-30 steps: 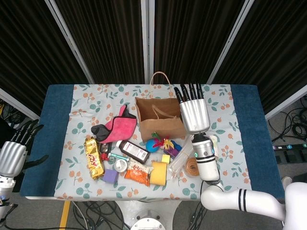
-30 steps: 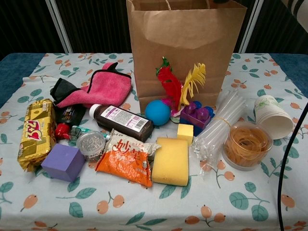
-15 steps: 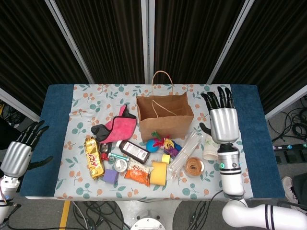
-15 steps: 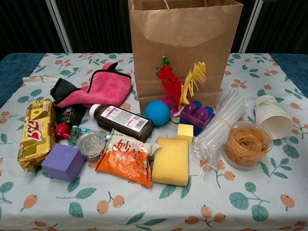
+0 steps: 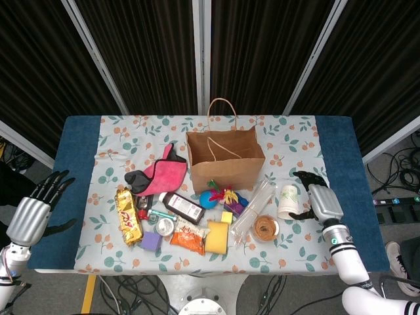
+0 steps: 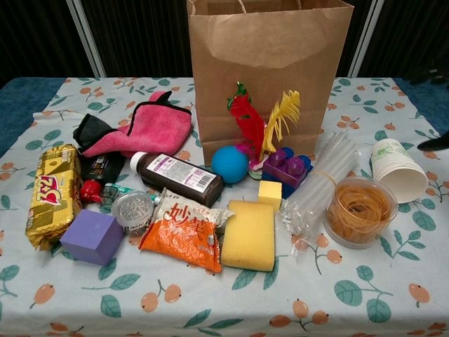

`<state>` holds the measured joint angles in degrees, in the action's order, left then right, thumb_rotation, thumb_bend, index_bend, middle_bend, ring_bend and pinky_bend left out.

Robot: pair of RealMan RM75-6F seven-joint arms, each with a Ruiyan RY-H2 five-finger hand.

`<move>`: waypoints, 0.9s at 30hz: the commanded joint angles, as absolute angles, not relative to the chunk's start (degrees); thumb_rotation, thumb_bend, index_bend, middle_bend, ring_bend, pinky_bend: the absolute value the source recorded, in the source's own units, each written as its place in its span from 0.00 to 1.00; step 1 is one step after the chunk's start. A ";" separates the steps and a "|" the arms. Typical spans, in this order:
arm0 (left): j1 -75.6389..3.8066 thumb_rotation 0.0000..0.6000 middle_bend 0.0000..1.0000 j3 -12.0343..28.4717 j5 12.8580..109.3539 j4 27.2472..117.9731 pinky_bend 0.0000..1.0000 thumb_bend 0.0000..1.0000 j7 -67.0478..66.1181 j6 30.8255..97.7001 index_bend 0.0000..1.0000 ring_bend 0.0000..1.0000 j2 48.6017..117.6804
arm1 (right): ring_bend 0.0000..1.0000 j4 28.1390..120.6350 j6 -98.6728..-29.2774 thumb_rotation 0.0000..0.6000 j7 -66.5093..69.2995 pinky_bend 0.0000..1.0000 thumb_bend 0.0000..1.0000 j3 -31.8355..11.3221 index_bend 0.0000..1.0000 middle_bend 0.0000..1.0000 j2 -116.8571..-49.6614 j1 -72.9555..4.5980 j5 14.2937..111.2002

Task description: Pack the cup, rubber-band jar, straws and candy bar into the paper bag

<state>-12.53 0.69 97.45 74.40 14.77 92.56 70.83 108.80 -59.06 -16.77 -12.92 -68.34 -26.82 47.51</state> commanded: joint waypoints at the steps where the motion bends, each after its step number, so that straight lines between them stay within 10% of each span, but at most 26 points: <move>1: -12.63 1.00 0.16 0.68 97.53 74.58 0.20 0.03 14.50 92.43 0.16 0.08 70.72 | 0.00 105.91 -54.79 1.00 -16.84 0.00 0.00 -12.15 0.07 0.04 -67.59 -29.63 41.18; 27: -14.06 1.00 0.16 1.63 96.80 75.86 0.20 0.03 14.61 91.08 0.16 0.08 69.58 | 0.00 105.27 -52.37 1.00 -27.24 0.00 0.00 -8.60 0.00 0.01 -67.14 -42.74 22.31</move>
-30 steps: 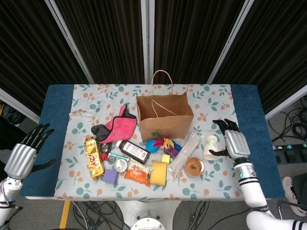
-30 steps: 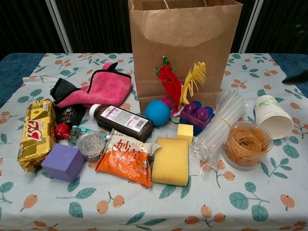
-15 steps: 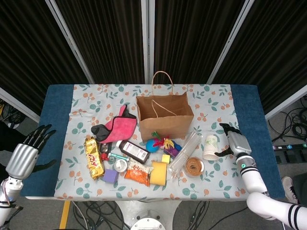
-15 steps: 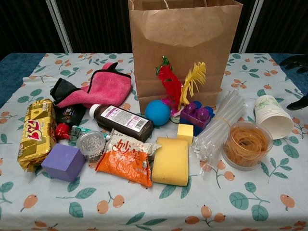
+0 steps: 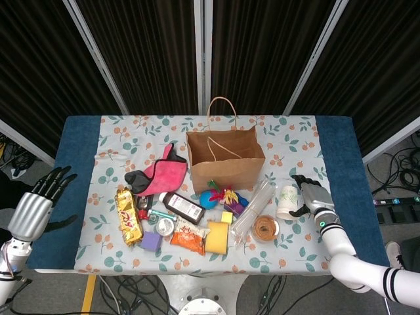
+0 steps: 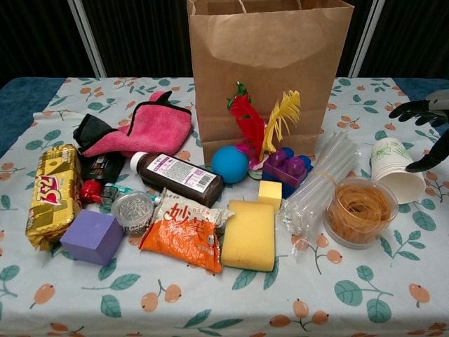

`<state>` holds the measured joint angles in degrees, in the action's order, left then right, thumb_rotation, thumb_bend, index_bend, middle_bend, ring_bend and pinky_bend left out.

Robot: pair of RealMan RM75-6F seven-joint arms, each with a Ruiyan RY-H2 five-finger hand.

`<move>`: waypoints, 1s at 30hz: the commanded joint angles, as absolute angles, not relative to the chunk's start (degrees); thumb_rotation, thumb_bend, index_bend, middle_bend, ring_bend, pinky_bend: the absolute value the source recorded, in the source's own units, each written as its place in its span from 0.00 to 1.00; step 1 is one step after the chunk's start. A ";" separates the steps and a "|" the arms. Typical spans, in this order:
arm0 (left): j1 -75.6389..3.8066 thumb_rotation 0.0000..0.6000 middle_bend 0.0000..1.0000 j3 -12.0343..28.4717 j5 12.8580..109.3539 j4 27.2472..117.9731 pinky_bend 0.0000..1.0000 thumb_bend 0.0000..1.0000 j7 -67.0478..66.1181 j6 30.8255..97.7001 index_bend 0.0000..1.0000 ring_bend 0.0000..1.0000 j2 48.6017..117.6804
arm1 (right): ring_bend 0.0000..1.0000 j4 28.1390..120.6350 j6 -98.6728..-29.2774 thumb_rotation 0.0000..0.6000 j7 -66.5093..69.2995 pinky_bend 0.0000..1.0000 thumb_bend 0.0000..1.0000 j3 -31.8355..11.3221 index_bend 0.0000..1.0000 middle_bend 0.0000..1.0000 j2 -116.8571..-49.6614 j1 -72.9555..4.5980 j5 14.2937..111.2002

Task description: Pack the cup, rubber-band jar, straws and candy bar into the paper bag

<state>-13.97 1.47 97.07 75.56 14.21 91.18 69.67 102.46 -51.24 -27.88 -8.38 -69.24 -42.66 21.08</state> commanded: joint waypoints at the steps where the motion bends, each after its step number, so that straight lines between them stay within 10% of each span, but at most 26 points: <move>1: -14.11 1.00 0.16 1.71 96.67 75.95 0.20 0.03 14.77 90.99 0.16 0.08 69.56 | 0.00 106.26 -52.66 1.00 -27.01 0.00 0.00 -8.69 0.00 0.01 -66.43 -42.70 22.76; 30: -14.68 1.00 0.16 1.53 96.26 74.98 0.20 0.03 15.16 89.95 0.16 0.08 69.75 | 0.00 97.66 -49.74 1.00 -28.52 0.00 0.00 -3.93 0.00 0.08 -74.78 -48.79 14.80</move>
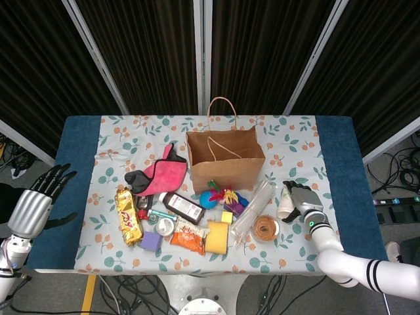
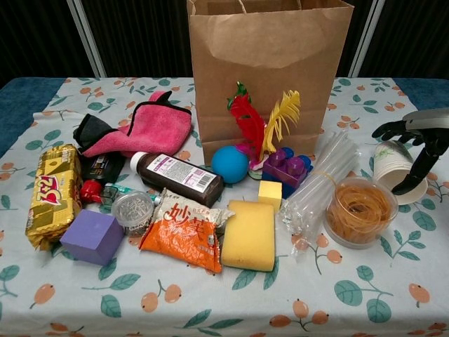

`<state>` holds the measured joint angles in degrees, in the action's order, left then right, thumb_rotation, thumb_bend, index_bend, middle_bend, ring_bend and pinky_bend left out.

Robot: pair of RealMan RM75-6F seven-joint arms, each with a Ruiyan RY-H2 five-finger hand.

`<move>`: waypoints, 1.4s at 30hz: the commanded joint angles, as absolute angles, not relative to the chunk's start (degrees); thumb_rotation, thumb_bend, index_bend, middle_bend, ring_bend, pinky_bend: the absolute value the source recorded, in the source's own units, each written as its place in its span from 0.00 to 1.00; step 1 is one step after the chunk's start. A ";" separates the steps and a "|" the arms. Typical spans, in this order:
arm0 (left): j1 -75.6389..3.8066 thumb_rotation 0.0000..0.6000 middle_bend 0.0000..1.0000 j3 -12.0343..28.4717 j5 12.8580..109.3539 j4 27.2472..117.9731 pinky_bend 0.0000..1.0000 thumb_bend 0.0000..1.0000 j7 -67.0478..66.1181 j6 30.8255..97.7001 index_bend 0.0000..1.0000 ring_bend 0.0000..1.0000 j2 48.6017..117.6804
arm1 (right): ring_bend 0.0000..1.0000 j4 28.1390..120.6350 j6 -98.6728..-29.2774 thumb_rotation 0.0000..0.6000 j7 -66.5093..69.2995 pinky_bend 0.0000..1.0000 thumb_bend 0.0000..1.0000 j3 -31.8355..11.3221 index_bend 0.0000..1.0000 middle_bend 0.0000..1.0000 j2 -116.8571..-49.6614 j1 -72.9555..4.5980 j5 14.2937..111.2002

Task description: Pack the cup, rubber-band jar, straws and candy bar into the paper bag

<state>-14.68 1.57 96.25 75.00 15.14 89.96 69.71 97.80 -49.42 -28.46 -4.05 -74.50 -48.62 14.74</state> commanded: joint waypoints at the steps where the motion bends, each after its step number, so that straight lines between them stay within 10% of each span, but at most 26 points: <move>1: -14.67 1.00 0.16 1.49 96.30 74.97 0.20 0.03 15.15 89.97 0.15 0.08 69.78 | 0.00 97.65 -50.11 1.00 -28.46 0.00 0.00 -3.91 0.00 0.11 -74.94 -48.80 15.00; 22: -14.55 1.00 0.16 1.09 97.35 76.88 0.20 0.03 14.31 90.83 0.16 0.08 69.15 | 0.00 111.22 -61.16 1.00 -24.36 0.00 0.00 -7.26 0.05 0.28 -66.64 -45.45 24.75; 33: -14.62 1.00 0.16 1.26 97.59 78.34 0.20 0.03 14.18 91.18 0.16 0.08 68.17 | 0.00 127.07 -72.37 1.00 -23.00 0.00 0.00 -21.50 0.09 0.29 -52.80 -47.74 27.42; 42: -15.01 1.00 0.16 2.40 96.43 78.30 0.20 0.03 14.30 91.00 0.16 0.08 67.97 | 0.00 117.89 -75.94 1.00 -27.06 0.00 0.00 -27.24 0.10 0.30 -60.41 -57.22 25.70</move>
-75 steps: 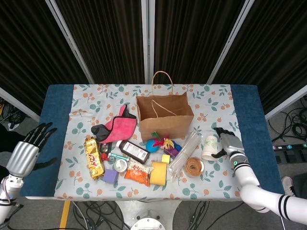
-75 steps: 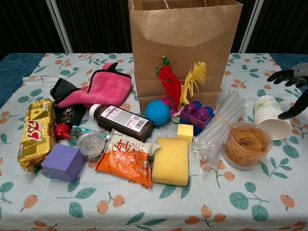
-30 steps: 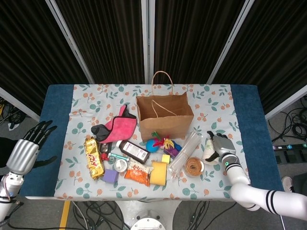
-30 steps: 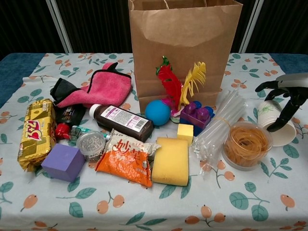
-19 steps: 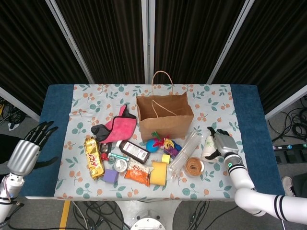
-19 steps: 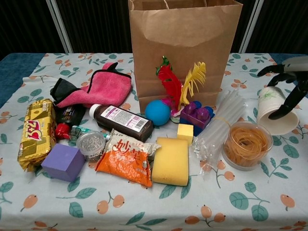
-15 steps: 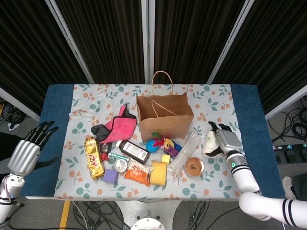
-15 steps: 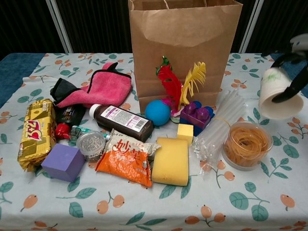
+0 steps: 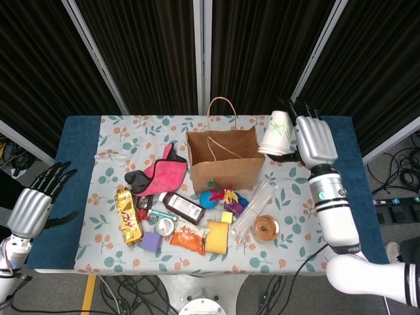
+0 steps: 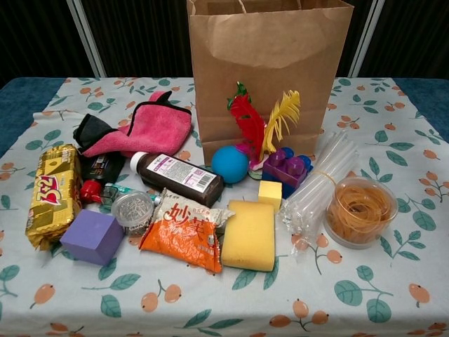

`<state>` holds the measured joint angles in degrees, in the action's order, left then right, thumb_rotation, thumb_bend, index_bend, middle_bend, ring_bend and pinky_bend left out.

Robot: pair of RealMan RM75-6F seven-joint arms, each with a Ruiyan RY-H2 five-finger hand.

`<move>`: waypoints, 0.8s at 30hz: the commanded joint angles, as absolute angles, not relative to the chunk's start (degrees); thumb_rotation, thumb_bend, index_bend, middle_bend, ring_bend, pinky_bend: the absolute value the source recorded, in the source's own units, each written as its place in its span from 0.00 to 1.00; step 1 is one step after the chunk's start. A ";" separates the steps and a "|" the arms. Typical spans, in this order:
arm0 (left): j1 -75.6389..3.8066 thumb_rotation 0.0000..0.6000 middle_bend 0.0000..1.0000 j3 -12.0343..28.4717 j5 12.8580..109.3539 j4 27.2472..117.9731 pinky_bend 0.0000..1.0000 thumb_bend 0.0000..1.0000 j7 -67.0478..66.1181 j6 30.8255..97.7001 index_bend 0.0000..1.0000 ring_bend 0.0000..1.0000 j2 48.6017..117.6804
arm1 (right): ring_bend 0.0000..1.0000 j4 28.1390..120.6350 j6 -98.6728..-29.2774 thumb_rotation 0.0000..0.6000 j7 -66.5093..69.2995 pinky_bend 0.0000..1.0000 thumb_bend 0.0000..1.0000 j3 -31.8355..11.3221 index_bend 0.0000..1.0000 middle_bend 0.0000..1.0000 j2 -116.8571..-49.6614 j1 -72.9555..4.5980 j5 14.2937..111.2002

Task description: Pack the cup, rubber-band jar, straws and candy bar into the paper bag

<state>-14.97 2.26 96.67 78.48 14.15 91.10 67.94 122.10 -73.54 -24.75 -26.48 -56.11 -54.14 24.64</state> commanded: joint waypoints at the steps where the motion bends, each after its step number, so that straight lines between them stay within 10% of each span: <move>1: -15.03 1.00 0.16 2.48 96.29 78.14 0.20 0.03 14.42 90.95 0.15 0.08 67.99 | 0.00 116.56 -76.71 1.00 -27.66 0.00 0.00 -26.91 0.10 0.30 -61.83 -57.88 26.90; 16: -14.85 1.00 0.16 2.85 95.61 75.90 0.20 0.03 16.43 91.38 0.16 0.08 68.58 | 0.00 107.96 -78.88 1.00 -32.89 0.00 0.00 -22.46 0.10 0.27 -75.03 -60.36 32.90; 24: -14.56 1.00 0.16 2.68 96.06 75.68 0.20 0.03 16.38 92.15 0.16 0.08 68.78 | 0.00 108.67 -76.58 1.00 -34.66 0.00 0.00 -21.98 0.03 0.09 -75.09 -59.82 32.67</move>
